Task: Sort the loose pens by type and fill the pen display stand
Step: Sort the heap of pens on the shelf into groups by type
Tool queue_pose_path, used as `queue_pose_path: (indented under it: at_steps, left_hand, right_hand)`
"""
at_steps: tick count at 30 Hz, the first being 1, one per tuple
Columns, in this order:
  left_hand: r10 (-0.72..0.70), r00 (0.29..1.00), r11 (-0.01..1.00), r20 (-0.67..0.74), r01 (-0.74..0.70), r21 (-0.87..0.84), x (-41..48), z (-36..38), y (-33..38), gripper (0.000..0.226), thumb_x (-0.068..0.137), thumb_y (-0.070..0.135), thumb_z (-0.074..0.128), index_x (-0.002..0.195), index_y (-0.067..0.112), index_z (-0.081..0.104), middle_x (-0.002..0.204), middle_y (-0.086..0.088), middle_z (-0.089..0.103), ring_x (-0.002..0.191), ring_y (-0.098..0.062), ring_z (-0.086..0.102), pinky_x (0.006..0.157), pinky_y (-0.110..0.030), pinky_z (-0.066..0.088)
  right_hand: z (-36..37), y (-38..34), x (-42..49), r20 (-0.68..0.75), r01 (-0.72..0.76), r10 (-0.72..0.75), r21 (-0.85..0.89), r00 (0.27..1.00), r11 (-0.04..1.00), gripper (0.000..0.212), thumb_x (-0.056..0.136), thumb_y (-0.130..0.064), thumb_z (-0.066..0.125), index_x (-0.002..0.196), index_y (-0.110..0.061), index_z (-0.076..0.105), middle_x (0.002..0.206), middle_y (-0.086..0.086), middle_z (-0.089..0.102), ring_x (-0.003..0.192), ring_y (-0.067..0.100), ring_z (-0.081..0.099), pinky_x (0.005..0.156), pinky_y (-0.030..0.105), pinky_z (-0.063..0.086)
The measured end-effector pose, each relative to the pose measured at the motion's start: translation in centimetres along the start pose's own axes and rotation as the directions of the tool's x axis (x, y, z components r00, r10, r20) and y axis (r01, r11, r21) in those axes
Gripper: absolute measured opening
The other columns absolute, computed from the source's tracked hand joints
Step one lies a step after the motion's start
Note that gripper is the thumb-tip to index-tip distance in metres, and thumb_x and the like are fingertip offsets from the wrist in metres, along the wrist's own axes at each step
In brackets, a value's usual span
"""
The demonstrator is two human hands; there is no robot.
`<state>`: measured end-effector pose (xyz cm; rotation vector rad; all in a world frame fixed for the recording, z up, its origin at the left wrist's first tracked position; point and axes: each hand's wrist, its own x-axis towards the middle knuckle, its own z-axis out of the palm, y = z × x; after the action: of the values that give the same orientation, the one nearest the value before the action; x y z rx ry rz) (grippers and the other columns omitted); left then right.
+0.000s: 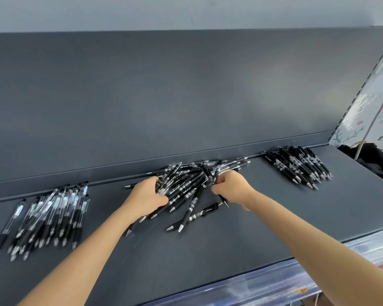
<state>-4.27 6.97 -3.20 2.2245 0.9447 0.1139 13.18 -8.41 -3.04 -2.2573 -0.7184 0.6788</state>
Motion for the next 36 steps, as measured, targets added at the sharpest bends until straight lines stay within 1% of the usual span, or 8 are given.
queue_pose_path:
  at_steps: [4,7,13,19,24,27,32,36]
  left_hand:
    - [-0.012,1.0,1.0,0.007,0.012,-0.01,0.3,-0.1,-0.3,0.019,0.074,0.015,0.064,0.09,0.013,0.055,0.087,-0.011,0.066,0.065,-0.019,0.055,0.064,-0.034,0.046]
    - [-0.009,1.0,1.0,0.028,0.01,-0.013,0.3,-0.2,-0.1,0.03,0.073,0.017,0.064,0.101,0.012,0.055,0.09,-0.009,0.065,0.067,-0.018,0.057,0.065,-0.035,0.049]
    - [0.056,0.994,0.997,0.095,-0.059,0.039,-0.1,0.8,1.6,0.032,0.075,0.021,0.067,0.102,0.012,0.054,0.074,-0.002,0.064,0.053,-0.008,0.059,0.05,-0.022,0.041]
    - [0.068,0.989,0.995,0.134,-0.076,0.057,0.2,2.4,3.5,0.051,0.064,0.027,0.079,0.099,0.003,0.052,0.079,-0.002,0.06,0.05,-0.012,0.057,0.056,-0.028,0.045]
    - [0.05,0.989,0.989,0.137,-0.068,0.133,0.8,3.2,3.9,0.04,0.066,0.013,0.072,0.097,0.009,0.048,0.088,-0.007,0.062,0.057,-0.019,0.058,0.056,-0.031,0.047]
    - [0.035,0.992,0.988,0.119,-0.052,0.143,1.1,3.3,3.9,0.034,0.064,0.013,0.07,0.088,0.01,0.045,0.086,-0.005,0.058,0.066,-0.022,0.059,0.056,-0.033,0.045]
    - [0.044,0.992,0.976,0.122,-0.069,0.207,0.9,4.0,4.5,0.039,0.062,0.019,0.076,0.08,0.014,0.042,0.084,-0.005,0.059,0.066,-0.024,0.059,0.056,-0.033,0.048]
    - [0.098,0.994,0.947,0.044,-0.107,0.302,0.2,4.3,4.9,0.042,0.068,0.015,0.078,0.088,0.011,0.041,0.073,0.0,0.05,0.072,-0.026,0.058,0.045,-0.028,0.032]
  right_hand:
    - [-0.7,0.7,-1.0,0.113,-0.109,0.09,0.178,0.989,0.978,0.028,0.073,-0.004,0.054,0.063,-0.016,0.031,0.058,0.003,0.024,0.052,0.019,0.018,0.051,0.026,0.014]
    - [-0.6,1.0,-1.8,0.19,-0.213,0.159,0.312,0.969,0.926,0.017,0.08,-0.005,0.061,0.069,-0.009,0.048,0.049,0.003,0.032,0.04,0.014,0.025,0.043,0.019,0.015]
    - [-0.1,1.3,-3.1,0.305,-0.242,0.169,0.219,0.937,0.945,0.02,0.081,-0.013,0.072,0.074,-0.003,0.057,0.043,0.003,0.044,0.04,0.013,0.034,0.036,0.018,0.025]
    - [-1.2,1.1,-2.3,0.056,-0.098,0.088,0.21,0.995,0.973,0.028,0.082,-0.013,0.067,0.061,-0.009,0.048,0.049,0.006,0.045,0.038,0.016,0.032,0.041,0.02,0.03]
    - [-0.7,0.9,0.7,-0.18,-0.02,0.023,0.019,0.983,1.0,0.04,0.078,-0.013,0.063,0.052,-0.015,0.032,0.055,0.009,0.04,0.043,0.019,0.031,0.047,0.022,0.03]
    - [0.4,0.1,2.0,-0.183,-0.024,0.011,-0.071,0.983,0.997,0.042,0.076,-0.012,0.065,0.051,-0.015,0.031,0.05,0.005,0.036,0.047,0.019,0.032,0.052,0.025,0.032]
    - [1.4,-0.7,3.2,-0.173,-0.073,0.046,-0.152,0.984,0.986,0.012,0.075,-0.003,0.056,0.067,-0.009,0.05,0.067,0.01,0.051,0.062,0.022,0.045,0.055,0.025,0.04]
    - [0.6,-0.8,2.5,-0.102,-0.062,0.043,-0.191,0.994,0.98,0.027,0.071,-0.004,0.063,0.056,-0.011,0.042,0.055,0.007,0.041,0.055,0.021,0.036,0.051,0.023,0.031]
